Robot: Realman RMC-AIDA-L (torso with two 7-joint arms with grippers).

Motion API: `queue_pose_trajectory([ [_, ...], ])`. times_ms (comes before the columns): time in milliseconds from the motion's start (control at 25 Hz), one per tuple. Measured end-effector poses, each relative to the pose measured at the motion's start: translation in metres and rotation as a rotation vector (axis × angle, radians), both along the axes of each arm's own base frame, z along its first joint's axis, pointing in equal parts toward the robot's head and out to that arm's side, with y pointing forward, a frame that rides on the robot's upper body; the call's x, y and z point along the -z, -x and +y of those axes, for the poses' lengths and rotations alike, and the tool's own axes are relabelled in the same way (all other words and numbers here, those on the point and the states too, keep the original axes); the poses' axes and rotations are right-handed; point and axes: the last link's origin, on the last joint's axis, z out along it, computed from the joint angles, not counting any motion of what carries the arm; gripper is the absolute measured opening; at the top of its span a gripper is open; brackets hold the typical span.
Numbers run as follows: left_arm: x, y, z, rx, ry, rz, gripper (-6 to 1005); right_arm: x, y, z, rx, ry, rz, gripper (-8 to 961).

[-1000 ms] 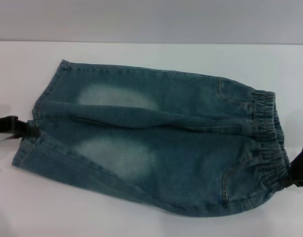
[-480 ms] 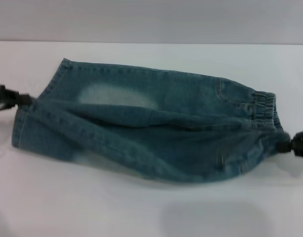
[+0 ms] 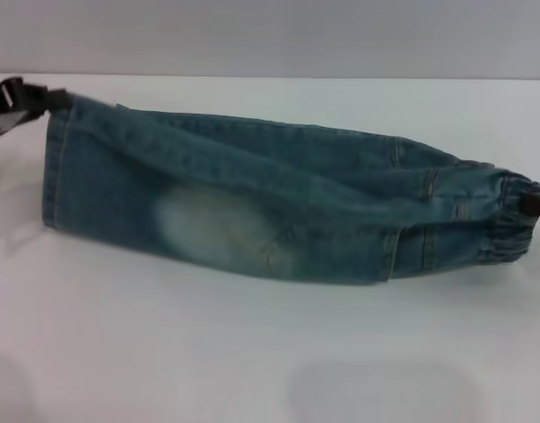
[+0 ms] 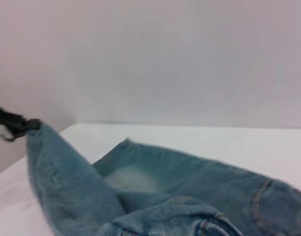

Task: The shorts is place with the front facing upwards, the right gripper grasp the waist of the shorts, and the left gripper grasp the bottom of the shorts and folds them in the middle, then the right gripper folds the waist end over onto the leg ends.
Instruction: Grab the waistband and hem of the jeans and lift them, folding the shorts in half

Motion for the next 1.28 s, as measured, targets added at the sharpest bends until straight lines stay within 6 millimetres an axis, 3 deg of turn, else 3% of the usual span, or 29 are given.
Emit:
queue_pose_trajectory([
  [480,0.015,-0.015,0.024,0.06,-0.126,0.074,98,0.022,-0.007,0.014,0.072,-0.118,0.004,0],
  [1280,0.032,-0.007,0.043,0.047,-0.263,0.284,107,0.055,-0.009,0.03,0.11,-0.336,0.024,-1],
])
